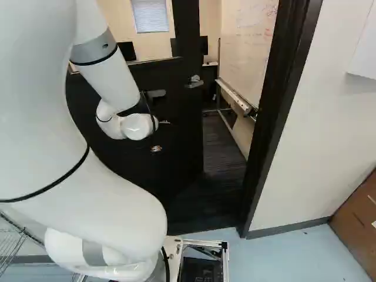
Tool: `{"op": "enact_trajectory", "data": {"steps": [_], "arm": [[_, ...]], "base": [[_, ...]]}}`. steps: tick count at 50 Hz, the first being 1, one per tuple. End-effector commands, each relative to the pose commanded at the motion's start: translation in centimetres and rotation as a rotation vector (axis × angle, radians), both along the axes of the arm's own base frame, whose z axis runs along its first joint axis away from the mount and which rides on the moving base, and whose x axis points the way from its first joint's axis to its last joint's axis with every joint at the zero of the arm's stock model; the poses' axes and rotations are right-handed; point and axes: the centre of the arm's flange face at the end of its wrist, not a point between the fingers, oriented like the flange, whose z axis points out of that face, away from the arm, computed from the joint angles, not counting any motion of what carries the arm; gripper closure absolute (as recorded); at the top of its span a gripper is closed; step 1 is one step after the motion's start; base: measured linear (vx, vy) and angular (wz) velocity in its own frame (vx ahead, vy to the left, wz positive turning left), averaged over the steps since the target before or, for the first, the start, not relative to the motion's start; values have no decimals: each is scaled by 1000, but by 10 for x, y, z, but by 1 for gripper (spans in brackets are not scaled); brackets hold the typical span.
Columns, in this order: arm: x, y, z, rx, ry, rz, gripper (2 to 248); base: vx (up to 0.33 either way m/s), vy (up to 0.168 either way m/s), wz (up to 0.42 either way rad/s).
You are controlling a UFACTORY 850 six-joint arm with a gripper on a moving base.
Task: Open the door and move inside
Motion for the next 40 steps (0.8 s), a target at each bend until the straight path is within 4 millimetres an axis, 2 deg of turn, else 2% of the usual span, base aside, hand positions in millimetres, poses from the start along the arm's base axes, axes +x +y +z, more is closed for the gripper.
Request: {"op": "enact_trajectory", "data": {"steps": [15,40], "arm": [[4,2,0,0,0,3,3],[50,26,1,2,-1,39,3]], "base": [[0,0,0],[0,0,0]]}}
